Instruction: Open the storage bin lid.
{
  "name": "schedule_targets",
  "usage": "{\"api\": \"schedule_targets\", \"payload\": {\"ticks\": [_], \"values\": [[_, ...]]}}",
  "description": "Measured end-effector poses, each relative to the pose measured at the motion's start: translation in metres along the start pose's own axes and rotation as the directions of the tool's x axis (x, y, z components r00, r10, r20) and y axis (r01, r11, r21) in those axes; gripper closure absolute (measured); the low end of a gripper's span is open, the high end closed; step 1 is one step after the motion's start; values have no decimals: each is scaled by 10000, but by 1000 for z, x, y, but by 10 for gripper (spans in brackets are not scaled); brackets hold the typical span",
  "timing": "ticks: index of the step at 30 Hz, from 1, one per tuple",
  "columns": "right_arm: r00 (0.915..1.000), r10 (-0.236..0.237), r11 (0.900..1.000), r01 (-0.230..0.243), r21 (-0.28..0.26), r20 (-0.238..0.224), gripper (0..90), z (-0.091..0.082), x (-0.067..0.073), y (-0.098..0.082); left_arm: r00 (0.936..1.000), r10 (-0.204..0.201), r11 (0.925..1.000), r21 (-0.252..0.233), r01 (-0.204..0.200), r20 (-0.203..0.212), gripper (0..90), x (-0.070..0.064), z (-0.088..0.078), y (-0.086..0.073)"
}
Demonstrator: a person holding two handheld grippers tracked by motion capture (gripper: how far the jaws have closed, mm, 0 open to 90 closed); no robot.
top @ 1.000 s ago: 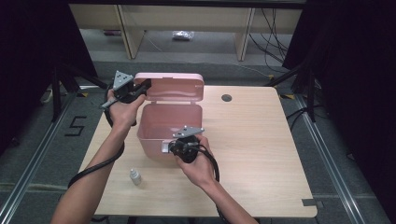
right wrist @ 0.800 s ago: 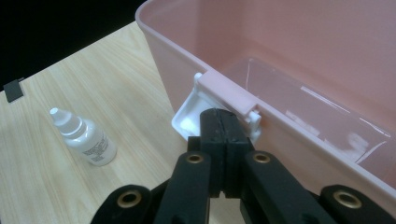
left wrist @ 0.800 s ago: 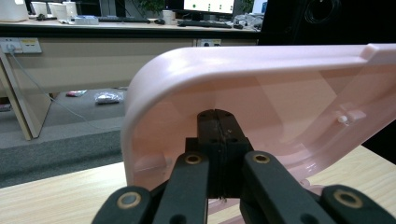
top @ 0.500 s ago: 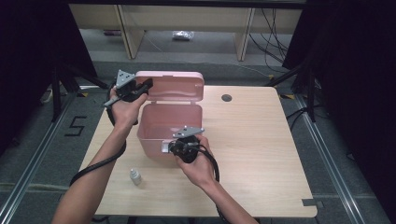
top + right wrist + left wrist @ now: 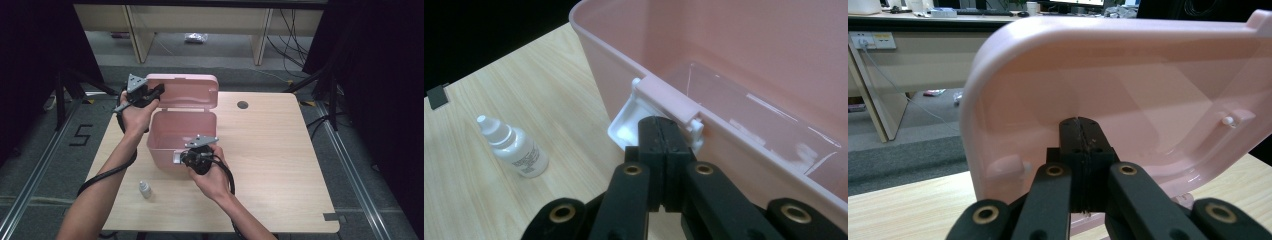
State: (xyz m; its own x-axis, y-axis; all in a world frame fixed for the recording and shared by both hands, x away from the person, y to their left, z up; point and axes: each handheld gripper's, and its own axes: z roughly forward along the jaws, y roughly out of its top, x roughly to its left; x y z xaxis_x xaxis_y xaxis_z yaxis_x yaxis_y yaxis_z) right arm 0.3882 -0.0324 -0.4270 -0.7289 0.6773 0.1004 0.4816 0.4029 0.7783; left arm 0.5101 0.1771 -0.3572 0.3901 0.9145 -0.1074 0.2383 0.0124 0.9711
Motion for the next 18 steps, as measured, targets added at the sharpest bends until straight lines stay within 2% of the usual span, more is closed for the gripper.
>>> {"api": "schedule_targets", "payload": {"ticks": [18], "values": [[10000,25,10000,-25,15,23,900,0,1,0,9999,-59,9998,165,61,-130,895,3,8,-3]]}}
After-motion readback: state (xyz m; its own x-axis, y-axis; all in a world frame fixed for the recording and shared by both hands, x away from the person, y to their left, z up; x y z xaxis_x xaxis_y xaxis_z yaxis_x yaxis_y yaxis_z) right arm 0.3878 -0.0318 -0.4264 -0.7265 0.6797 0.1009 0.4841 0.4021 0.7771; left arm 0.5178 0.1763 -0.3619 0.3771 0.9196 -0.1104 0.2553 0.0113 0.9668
